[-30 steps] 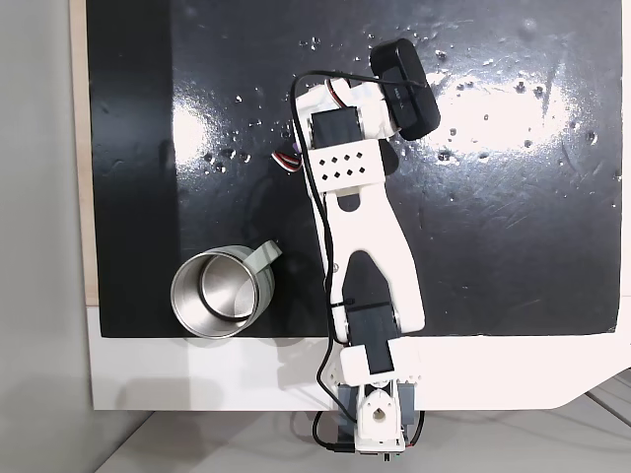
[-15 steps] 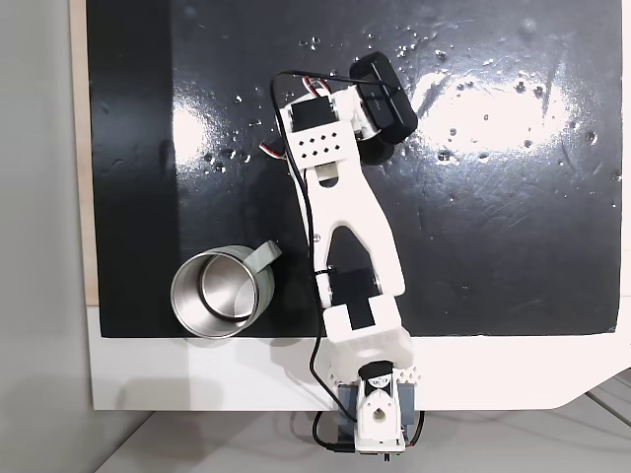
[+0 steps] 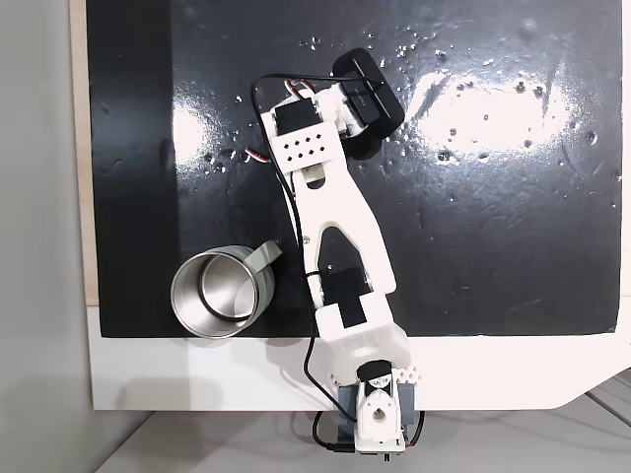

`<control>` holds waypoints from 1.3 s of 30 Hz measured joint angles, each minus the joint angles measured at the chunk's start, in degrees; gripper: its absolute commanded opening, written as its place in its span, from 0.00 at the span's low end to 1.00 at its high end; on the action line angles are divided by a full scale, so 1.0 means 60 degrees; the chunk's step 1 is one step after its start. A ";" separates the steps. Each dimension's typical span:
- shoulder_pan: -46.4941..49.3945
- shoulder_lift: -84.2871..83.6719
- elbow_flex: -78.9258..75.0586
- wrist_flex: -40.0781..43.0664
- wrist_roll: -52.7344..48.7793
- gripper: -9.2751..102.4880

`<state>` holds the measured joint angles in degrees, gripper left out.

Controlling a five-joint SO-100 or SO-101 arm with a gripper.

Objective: Grasp a pengrip and put it in the cup.

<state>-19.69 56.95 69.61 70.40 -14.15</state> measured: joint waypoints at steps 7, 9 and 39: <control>-0.0044 -0.0029 -0.0015 0.0088 -0.0132 0.10; -0.0044 -0.0059 -0.0029 0.0088 -0.0132 0.08; -0.2153 0.5332 -0.2681 0.5537 0.0835 0.08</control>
<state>-32.61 88.95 53.53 103.62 -9.14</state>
